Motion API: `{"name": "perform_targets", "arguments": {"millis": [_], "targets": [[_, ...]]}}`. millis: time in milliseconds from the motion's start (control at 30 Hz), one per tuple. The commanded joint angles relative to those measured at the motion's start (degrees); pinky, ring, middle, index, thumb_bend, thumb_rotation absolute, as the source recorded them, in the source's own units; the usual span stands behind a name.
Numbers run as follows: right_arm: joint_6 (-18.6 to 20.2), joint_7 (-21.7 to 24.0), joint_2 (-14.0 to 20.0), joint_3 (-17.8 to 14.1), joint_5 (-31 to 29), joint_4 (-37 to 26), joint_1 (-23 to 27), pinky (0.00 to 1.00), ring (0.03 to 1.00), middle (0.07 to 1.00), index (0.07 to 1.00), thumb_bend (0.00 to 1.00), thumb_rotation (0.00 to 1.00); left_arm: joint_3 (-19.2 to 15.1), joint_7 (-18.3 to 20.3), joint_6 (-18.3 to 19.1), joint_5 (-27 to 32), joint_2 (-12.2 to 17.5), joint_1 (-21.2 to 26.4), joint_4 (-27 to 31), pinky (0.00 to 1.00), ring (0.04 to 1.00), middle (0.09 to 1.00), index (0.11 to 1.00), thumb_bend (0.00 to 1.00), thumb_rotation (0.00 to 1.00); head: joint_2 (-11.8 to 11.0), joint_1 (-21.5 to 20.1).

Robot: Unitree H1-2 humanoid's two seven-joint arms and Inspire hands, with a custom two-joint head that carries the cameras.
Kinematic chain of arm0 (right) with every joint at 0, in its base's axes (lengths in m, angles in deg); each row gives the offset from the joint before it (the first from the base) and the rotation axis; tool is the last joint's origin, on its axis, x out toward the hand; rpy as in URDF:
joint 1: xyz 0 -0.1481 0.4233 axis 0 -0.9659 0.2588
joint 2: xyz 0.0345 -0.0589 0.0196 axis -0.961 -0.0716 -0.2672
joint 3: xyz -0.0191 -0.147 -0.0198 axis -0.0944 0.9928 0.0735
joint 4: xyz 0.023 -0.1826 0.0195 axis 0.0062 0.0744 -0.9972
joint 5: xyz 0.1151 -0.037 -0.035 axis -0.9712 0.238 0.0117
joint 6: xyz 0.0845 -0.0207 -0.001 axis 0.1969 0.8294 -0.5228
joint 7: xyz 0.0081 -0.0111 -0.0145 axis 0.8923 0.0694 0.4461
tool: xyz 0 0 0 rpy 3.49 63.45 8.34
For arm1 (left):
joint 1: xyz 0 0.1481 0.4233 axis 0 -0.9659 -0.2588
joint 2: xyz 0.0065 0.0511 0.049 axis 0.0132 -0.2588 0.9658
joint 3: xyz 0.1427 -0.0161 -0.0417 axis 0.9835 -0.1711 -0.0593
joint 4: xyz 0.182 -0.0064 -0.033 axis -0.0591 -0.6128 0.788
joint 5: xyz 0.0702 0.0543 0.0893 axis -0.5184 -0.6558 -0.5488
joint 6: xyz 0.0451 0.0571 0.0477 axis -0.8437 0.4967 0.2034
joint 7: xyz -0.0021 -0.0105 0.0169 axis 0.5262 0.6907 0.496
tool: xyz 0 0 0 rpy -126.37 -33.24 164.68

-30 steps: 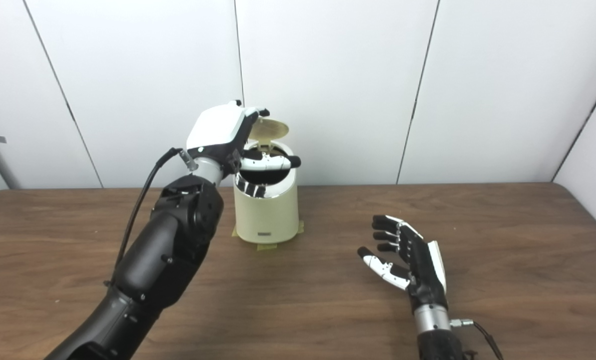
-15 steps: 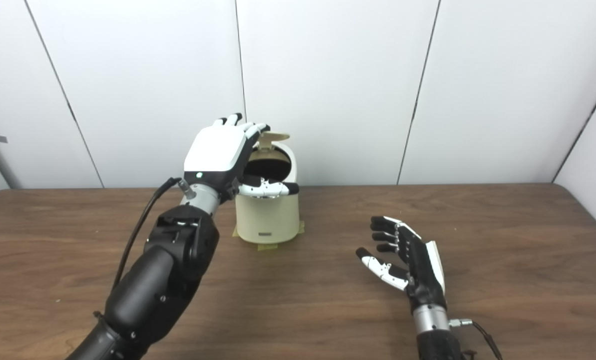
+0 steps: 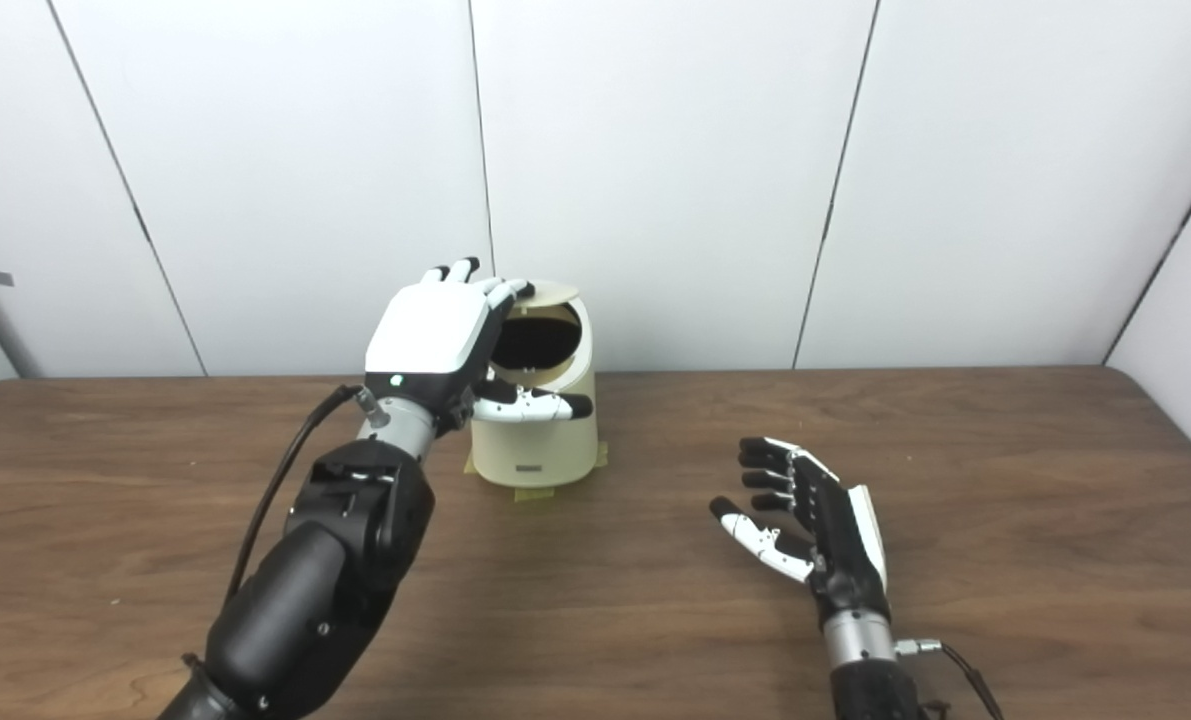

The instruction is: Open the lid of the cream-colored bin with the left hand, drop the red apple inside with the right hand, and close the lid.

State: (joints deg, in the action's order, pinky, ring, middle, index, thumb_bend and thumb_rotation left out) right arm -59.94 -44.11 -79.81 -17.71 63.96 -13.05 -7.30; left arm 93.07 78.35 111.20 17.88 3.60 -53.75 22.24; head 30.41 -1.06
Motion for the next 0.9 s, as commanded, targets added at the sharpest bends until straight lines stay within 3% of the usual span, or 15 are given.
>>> {"name": "perform_targets", "arguments": {"millis": [0,333,500,867], "targets": [[-1.4,-0.5,-0.3,-0.1,-0.3,-1.2,1.1,0.62,0.695,0.717,0.696,0.29,0.17,-0.2,-2.7,-1.2,-1.3,-0.2,1.6,0.7,1.00,1.000,0.883,0.858,1.00,0.76,0.1,-0.1],[-1.2,-0.5,-0.5,-0.3,-1.0,-1.5,1.1,0.61,0.688,0.713,0.691,0.29,0.17,0.8,-5.6,-1.9,-2.6,-1.6,-2.2,-1.3,1.00,1.000,0.890,0.870,0.95,0.73,0.1,-0.2],[-0.8,-0.7,-0.3,-0.1,-0.2,-1.8,0.9,0.62,0.692,0.717,0.696,0.29,0.20,1.6,-9.3,-3.4,-2.3,-1.5,-3.8,-4.5,1.00,1.000,0.894,0.879,0.95,0.69,0.2,-0.3],[-0.2,-0.2,-0.5,-0.4,-1.1,-2.0,1.0,0.62,0.695,0.718,0.694,0.29,0.16,1.7,-10.7,-3.8,-3.0,-1.2,-3.7,-8.6,1.00,1.000,0.907,0.908,0.94,0.70,0.2,-0.4]]}}
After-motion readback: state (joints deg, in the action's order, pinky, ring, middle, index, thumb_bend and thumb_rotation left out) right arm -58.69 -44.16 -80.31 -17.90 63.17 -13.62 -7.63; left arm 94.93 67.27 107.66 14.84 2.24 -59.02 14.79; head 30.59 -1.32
